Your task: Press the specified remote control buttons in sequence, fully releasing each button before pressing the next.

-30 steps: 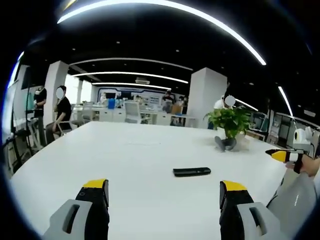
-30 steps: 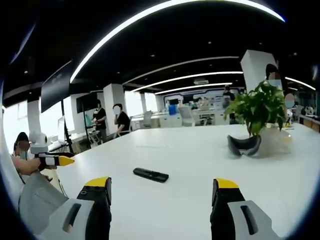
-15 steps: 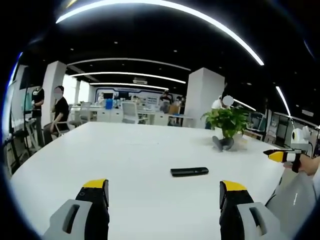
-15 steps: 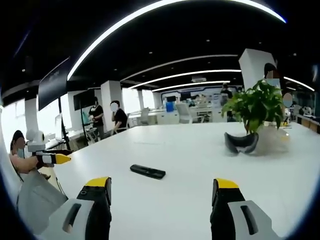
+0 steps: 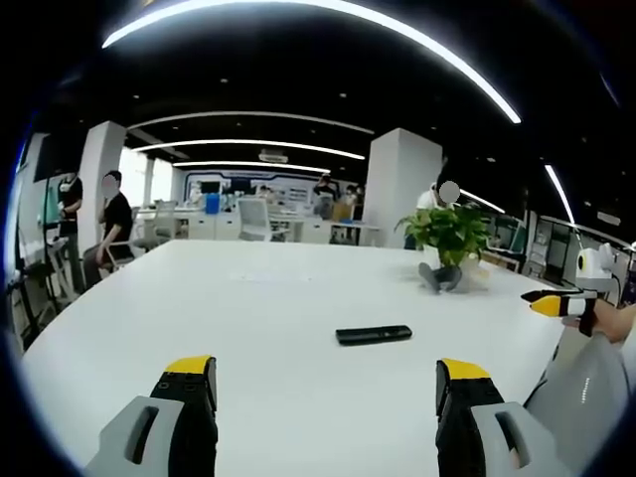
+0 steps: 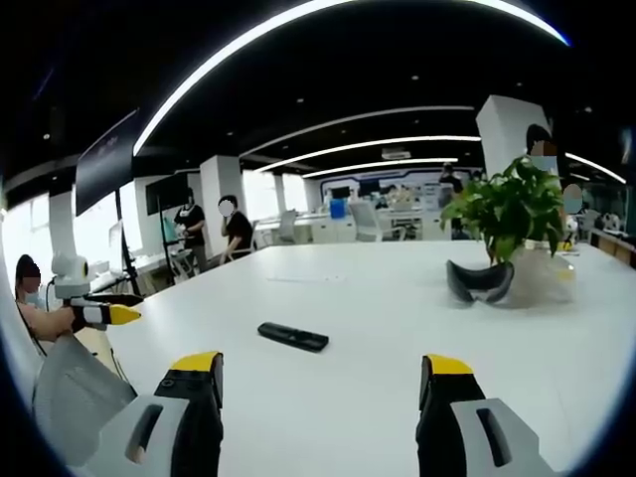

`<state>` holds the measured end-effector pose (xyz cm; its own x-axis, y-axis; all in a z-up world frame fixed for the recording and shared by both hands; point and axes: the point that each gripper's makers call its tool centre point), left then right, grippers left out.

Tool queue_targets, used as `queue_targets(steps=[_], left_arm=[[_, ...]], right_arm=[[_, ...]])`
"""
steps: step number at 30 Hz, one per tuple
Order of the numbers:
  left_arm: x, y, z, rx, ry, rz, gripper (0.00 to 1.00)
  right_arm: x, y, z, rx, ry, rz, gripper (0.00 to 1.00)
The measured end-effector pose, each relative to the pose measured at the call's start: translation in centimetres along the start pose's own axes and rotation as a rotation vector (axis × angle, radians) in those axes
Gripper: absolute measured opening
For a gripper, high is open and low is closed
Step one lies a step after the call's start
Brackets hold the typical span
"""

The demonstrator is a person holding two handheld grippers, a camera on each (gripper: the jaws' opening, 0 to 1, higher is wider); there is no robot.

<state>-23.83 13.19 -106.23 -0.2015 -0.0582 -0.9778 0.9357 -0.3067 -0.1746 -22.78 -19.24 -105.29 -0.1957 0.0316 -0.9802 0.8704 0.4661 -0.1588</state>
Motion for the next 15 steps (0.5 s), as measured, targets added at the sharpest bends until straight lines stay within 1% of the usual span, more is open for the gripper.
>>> queue_targets(steps=[1,4,6,7,9,11,12,13,14,15], left_arm=[[0.1,0.0,0.0,0.0,-0.008,-0.003,0.93],[-0.1,-0.2,-0.1,0.01,-0.081,0.012,0.91],[0.0,-0.1,-0.3,0.024,-0.103,0.004,0.91],[0.0,0.0,-0.1,0.035,-0.105,-0.005,0.9],[0.3,0.3,0.7,0.075,-0.088,-0.032,0.89],[0.8,0.5,1.4,0.103,-0.079,-0.073,0.87],[0.9,0.6,1.5,0.101,-0.083,-0.086,0.84],[1.2,0.7,1.5,0.101,-0.089,-0.115,0.8],[1.2,0.8,1.5,0.1,-0.089,-0.125,0.77],[1.2,0.8,1.5,0.099,-0.087,-0.138,0.77]], right_arm=[[0.0,0.0,0.0,-0.002,0.001,0.0,0.8],[0.1,0.0,-0.1,-0.007,-0.004,-0.004,0.79],[0.2,0.0,-0.1,-0.008,-0.009,-0.014,0.77],[0.4,0.0,-0.1,-0.011,-0.013,-0.02,0.75],[0.5,0.0,-0.1,-0.014,-0.02,-0.032,0.73],[0.7,0.0,-0.2,-0.019,-0.024,-0.039,0.71],[0.7,0.0,-0.2,-0.02,-0.025,-0.042,0.7],[0.7,0.0,-0.2,-0.022,-0.027,-0.044,0.7],[0.8,0.0,-0.3,-0.023,-0.028,-0.046,0.69],[0.9,-0.1,-0.3,-0.025,-0.028,-0.05,0.68]])
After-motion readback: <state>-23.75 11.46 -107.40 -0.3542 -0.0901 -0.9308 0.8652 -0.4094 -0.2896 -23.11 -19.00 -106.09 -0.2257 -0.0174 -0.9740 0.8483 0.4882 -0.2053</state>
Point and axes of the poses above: the point that each gripper's makers call its tool centre point, and the gripper's own axes: y roughly forward along the fingers, z roughly to its right, x roughly out of its underside, and after that the axes turned 5 degrees about z, right-handed
